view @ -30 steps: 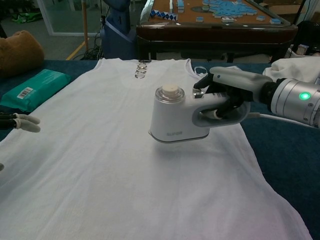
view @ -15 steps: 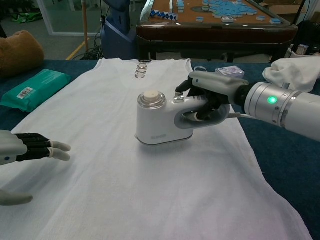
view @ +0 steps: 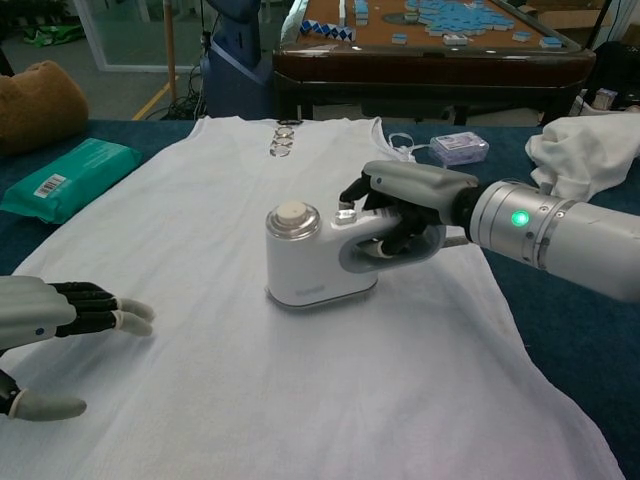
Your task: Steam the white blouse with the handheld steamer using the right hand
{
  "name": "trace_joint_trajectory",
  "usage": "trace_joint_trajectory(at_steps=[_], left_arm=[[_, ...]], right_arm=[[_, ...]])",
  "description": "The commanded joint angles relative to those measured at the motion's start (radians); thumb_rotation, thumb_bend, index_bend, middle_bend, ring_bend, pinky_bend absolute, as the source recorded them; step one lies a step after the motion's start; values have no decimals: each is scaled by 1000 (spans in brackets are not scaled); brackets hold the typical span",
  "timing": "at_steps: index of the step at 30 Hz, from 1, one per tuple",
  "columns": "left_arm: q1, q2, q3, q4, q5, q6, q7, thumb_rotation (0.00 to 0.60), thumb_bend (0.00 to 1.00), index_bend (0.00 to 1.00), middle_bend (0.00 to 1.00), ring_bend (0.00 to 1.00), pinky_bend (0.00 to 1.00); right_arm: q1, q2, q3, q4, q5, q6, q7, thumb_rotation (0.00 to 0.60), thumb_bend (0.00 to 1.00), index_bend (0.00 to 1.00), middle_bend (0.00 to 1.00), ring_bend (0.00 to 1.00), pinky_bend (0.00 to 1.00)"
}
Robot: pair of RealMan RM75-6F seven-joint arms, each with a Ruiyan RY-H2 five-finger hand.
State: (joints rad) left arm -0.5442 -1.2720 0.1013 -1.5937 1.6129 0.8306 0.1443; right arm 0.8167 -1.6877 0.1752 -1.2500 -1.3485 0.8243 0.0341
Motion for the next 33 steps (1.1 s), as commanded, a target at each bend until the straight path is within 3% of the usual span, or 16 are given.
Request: trace_joint_trajectory(at_steps=[1,17,28,33], left_arm=[[-1,-4,4,3,-3,1,0,128,169,19,0,0,0],[-11,-5,33,-7,2,19,4,130,169,19,0,0,0],[-13,-3,43,-14,-2,30,12,127,169,20,0,0,0],[-14,-1,47,-21,-1,35,17,130,169,20,0,0,0]], right_arm=[[-2,-14,-13,26,-12,10,1,600,685,901,916,867,804],[13,-109,-66,158,-124,65,109,600,684,911,915,867,805],[34,-146,-102,157,-194,85,158,600,684,912,915,867,805],[41,-164,-95,184,-195,92,163,600,684,912,915,867,805]])
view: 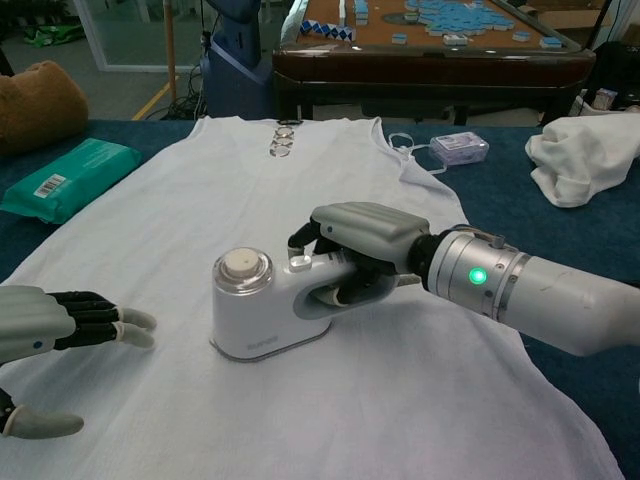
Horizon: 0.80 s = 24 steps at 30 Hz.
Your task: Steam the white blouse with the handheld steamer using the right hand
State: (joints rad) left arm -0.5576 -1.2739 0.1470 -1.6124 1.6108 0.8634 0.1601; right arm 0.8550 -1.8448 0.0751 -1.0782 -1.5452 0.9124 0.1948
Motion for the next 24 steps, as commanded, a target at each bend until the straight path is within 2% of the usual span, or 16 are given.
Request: trace_joint_trajectory(at_steps=[1,14,24], left_arm=[[0,2,3,-3,2,4,3,131,169,20,0,0,0],[0,7,11,-13,-2,11,18,134,169,20,0,0,0],[1,8,13,-18,-8,15,27,138,169,20,0,0,0]], right_arm=[[4,-10,8,19,2,6,3,600,684,912,915,867,805],[11,-19,37,87,22,24,6,600,684,912,915,866,805],[6,-27,-12,71,-18,35,15,600,685,912,915,867,805]])
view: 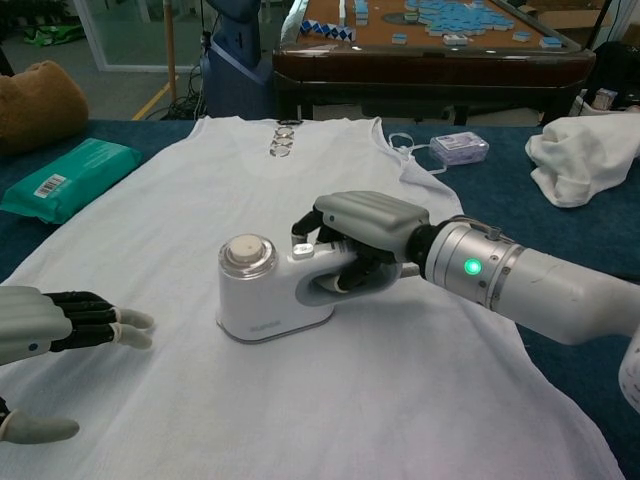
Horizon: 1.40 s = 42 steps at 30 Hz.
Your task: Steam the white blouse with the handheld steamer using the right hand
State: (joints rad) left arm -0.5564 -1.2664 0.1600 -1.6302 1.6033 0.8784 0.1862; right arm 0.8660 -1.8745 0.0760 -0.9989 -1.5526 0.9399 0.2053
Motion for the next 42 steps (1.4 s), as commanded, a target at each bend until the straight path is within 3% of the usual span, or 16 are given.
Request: trace_joint_trajectory(at_steps=[1,19,42], left_arm=[[0,1,1,-1,0,1,2,137,169,20,0,0,0],[0,4,7,-12,-2,2,18,138,169,20,0,0,0],[-1,4,11,-25,0,4,35,140,169,20,0,0,0]], right_arm=[[-8,6,-20,-13,-17,11,5,600,684,912,915,867,805],[-100,144,-134,-153,-79,85,0,600,684,914,916,867,805],[-184,274,-133,-167,-47,127,-22,600,684,914,915,866,805]])
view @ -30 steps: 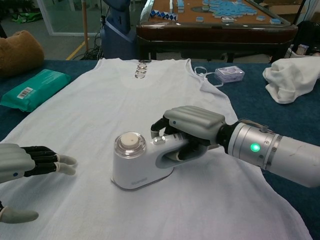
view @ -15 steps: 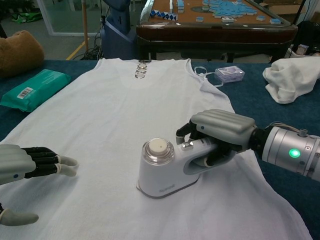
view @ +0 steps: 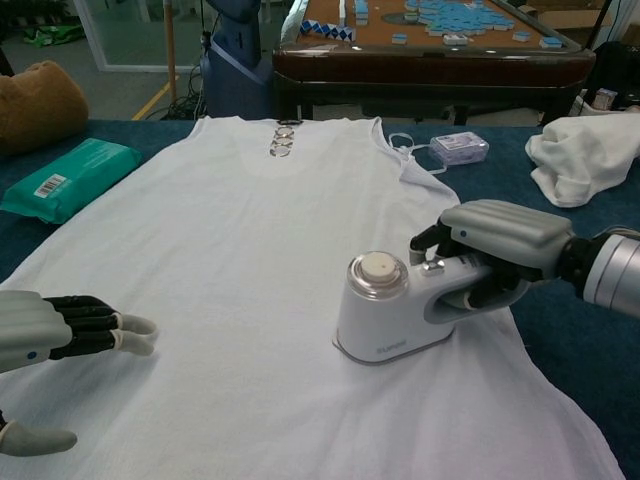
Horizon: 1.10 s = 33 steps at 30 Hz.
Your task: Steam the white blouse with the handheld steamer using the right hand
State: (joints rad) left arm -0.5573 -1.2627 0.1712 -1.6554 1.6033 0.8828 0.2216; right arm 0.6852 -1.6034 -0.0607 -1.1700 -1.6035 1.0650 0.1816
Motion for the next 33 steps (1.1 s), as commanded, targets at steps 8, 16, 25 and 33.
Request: trace_joint_trajectory(at_steps=[8,16,25,33], left_arm=[[-2,2,-1,-2,0,1,0,147,169,20,0,0,0],[1,4,-2,-4,-6,3,6,152,169,20,0,0,0],[5,7,1,-6,-5,9,9,156,169,20,0,0,0],[3,4,1,-6,-1,7,7,154,169,20,0,0,0]], right_arm=[[0,-21,42,14,17,5,18,600,684,914,915,866,805],[27,-57,55,-3,2,-21,1,600,684,914,915,867,805],[27,-51,16,-48,-43,-21,-11,600,684,914,915,867,805],[-3,-17,-26,-78,-81,19,-14,600,684,914,915,867,805]])
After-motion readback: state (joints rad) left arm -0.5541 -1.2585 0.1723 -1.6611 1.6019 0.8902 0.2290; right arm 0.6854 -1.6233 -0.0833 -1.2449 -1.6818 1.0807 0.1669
